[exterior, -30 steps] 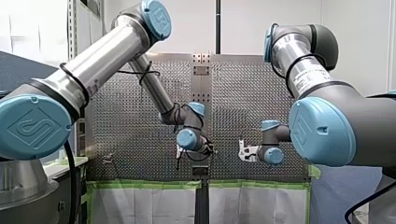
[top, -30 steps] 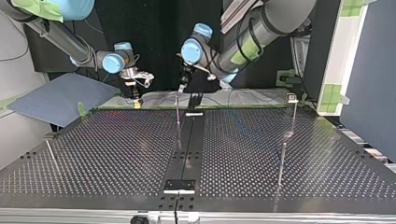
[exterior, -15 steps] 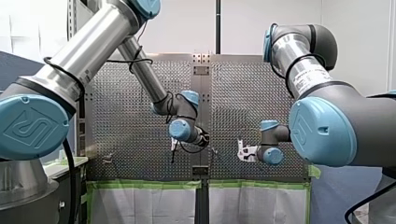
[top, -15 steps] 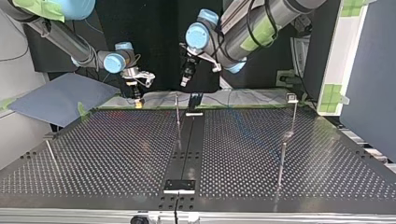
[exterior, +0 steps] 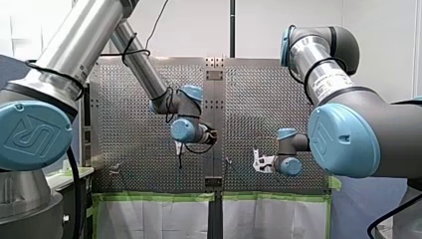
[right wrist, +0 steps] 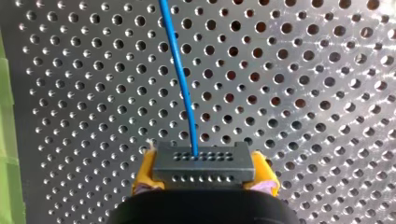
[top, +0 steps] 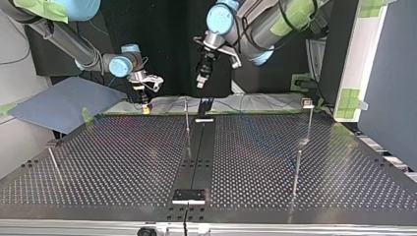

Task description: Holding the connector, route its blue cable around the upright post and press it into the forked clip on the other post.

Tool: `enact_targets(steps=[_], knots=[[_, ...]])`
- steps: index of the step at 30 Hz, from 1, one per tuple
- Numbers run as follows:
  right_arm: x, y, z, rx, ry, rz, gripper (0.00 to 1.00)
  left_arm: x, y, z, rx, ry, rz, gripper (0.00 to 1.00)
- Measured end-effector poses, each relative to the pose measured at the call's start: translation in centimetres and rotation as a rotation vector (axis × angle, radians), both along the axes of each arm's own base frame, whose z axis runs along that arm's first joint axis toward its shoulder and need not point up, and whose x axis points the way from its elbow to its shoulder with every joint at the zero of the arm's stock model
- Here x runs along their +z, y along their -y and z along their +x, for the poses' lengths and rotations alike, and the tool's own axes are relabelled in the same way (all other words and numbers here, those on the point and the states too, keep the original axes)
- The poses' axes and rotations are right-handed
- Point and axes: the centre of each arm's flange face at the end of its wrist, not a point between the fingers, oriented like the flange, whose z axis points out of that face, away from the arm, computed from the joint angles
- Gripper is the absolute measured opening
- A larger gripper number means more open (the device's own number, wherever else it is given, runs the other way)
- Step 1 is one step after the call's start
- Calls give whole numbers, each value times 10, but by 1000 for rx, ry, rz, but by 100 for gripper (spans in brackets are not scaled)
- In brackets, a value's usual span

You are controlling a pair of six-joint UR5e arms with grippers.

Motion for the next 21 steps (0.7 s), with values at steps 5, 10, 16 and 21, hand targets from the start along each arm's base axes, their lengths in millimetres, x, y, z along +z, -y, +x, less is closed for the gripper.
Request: enact_targets(steps=[5, 10, 16, 21], knots=[[0, 0, 0, 2, 1, -1, 0, 13, -9, -10, 4, 31, -50, 99], [0, 0, 1, 4, 2, 0, 0, 25, -17, -22, 2, 65, -87, 99], [0, 0, 1, 4, 6, -1, 0, 37, -29, -36, -2, 100, -124, 99], [0, 0, 2, 10, 9, -3, 0, 48, -39, -48, -13, 125, -190, 99]])
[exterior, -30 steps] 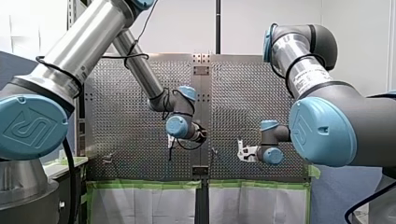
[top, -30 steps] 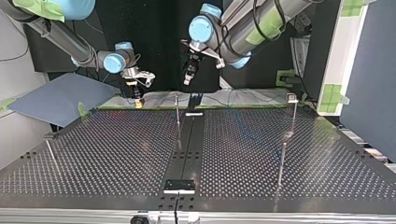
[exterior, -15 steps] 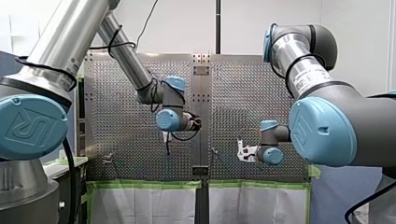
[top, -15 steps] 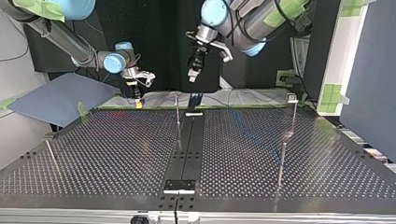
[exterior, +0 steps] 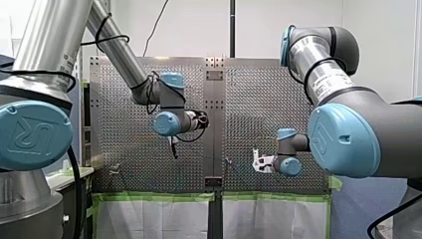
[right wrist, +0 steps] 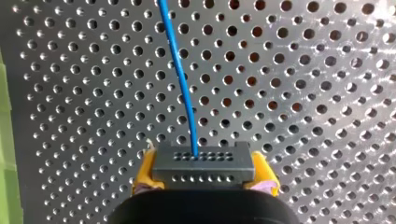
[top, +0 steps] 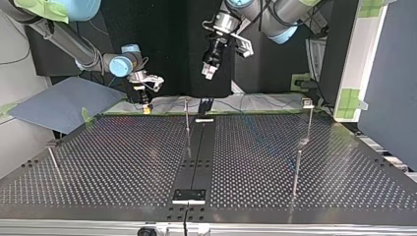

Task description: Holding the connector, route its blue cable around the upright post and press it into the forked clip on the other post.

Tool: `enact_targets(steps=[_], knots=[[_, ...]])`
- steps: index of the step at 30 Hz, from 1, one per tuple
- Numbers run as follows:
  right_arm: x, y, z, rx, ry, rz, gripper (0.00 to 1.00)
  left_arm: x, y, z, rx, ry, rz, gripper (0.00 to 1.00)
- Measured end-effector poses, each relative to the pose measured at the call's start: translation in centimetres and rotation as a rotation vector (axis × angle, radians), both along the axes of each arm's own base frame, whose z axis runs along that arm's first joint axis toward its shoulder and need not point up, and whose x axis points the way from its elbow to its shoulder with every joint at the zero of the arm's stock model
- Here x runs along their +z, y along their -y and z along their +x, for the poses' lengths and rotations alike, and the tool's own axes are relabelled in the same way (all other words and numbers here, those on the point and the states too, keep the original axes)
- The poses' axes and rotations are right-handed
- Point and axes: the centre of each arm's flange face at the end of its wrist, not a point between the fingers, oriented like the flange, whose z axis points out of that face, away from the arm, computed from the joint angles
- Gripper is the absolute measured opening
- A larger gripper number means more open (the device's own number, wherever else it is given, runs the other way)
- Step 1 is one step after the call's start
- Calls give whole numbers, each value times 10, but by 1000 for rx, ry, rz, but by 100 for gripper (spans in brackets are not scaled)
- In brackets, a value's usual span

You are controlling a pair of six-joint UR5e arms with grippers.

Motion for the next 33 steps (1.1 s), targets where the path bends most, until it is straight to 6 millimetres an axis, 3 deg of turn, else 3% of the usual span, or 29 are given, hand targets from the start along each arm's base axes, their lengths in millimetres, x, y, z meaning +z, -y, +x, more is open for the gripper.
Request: enact_targets(steps=[8, 25, 33], knots=[[0, -1, 0, 4, -1, 4, 0, 7, -18, -21, -3, 44, -59, 99], [-1, -1, 0, 5, -2, 8, 0, -40, -59, -70, 5, -14, -2, 99], [-1, -2, 0, 5, -4, 13, 0, -47, -66, -76, 13, -32, 23, 99]])
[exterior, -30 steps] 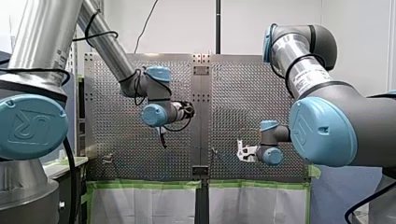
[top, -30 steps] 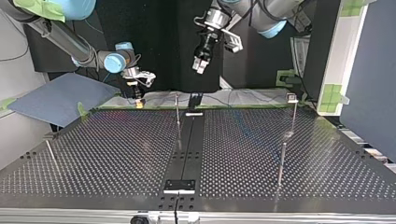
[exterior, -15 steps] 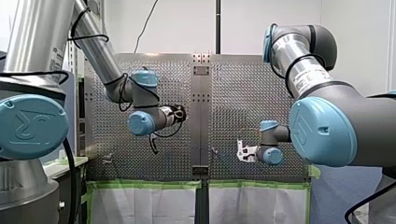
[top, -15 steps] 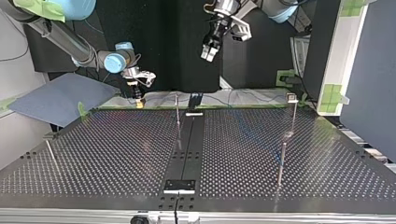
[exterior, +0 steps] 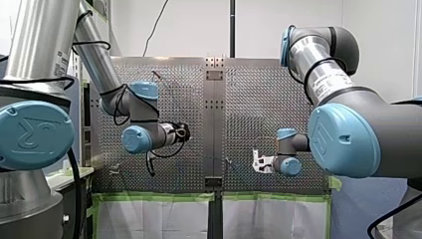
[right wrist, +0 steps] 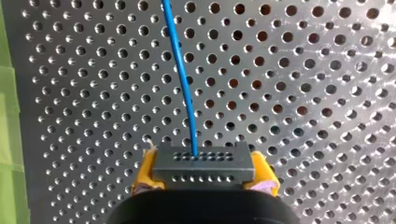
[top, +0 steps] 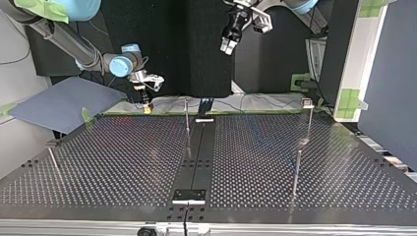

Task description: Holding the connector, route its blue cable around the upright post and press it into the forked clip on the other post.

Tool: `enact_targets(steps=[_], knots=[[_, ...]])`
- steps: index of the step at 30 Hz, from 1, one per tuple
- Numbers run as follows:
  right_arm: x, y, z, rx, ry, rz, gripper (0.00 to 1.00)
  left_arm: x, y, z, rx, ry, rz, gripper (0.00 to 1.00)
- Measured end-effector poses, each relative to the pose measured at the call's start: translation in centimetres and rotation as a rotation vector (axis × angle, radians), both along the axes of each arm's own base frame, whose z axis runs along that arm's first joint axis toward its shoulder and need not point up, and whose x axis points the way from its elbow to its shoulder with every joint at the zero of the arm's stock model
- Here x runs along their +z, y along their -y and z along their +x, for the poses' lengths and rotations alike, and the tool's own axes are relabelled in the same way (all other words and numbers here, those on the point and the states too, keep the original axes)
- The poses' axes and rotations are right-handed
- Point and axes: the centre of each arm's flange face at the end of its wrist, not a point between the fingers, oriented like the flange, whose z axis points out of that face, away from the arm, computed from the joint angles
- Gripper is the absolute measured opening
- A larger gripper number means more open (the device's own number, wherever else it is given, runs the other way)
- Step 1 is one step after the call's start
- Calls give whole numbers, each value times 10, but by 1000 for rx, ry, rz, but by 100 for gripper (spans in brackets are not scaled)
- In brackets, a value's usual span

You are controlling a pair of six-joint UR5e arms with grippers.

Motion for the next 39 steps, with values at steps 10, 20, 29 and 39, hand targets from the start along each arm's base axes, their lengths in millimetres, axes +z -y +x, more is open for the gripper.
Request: enact_targets(steps=[10, 20, 29, 39], knots=[[0, -1, 1, 2, -1, 1, 0, -1, -4, 5, 15, -8, 10, 99], [0, -1, 1, -3, -6, 2, 0, 1, -5, 13, 17, -7, 12, 99], [3, 5, -3, -51, -43, -13, 0, 0, -6, 12, 22, -10, 32, 99], [37, 12, -5, -82, -77, -21, 0, -1, -7, 12, 24, -11, 36, 99]])
